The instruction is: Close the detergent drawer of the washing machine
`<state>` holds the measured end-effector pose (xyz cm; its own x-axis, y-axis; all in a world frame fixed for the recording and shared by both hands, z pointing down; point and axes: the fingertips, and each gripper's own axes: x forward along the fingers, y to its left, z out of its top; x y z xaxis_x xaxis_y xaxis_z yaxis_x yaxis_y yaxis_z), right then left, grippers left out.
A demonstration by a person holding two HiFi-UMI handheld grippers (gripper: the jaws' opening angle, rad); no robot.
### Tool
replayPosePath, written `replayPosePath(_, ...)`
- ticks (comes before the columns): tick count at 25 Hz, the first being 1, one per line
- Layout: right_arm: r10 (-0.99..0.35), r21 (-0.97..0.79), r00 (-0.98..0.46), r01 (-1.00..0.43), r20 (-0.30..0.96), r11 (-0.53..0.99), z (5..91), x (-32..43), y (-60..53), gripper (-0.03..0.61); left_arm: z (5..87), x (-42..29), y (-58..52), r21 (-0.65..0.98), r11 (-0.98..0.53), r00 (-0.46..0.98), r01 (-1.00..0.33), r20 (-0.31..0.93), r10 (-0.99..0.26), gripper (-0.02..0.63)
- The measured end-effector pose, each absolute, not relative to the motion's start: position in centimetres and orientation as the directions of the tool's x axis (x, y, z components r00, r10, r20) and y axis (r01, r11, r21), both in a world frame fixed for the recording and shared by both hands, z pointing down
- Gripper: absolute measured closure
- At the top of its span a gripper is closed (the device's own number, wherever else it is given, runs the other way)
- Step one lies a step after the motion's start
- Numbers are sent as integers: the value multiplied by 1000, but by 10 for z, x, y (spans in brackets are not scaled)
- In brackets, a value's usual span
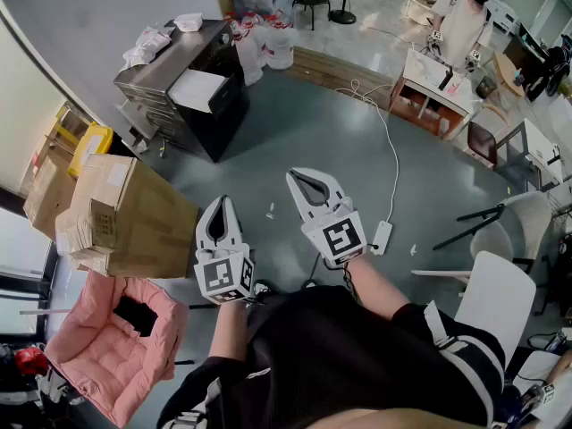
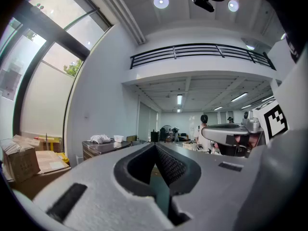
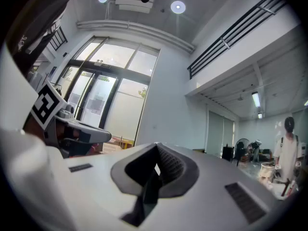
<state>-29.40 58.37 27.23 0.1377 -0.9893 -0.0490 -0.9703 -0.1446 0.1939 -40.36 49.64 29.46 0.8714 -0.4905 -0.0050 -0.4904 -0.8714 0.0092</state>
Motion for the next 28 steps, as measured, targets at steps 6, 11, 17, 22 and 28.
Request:
replayPosePath(6, -990, 168, 135, -976, -40, -140, 284, -293, 602, 573, 308, -396, 521, -17, -878, 877, -479, 40, -479, 607)
replayPosePath(11, -995, 165, 97, -981, -31, -101, 299, -294, 613, 484, 322, -395, 538, -21, -872, 870, -489, 62, -490, 606)
replayPosePath(17, -999, 151, 45, -988, 6, -44, 314, -293, 614, 313, 335, -394, 533, 15, -873, 869, -488, 107, -484, 397)
replayPosePath(22, -997, 151, 68, -987, 32, -62, 325, -277, 617, 307, 352, -379, 529, 28, -880, 874, -475, 135, -467, 400)
replayPosePath(28, -992, 138, 117, -985, 54, -108, 334, -248, 602, 307, 361, -347, 511, 50, -902, 897, -430, 139, -420, 405)
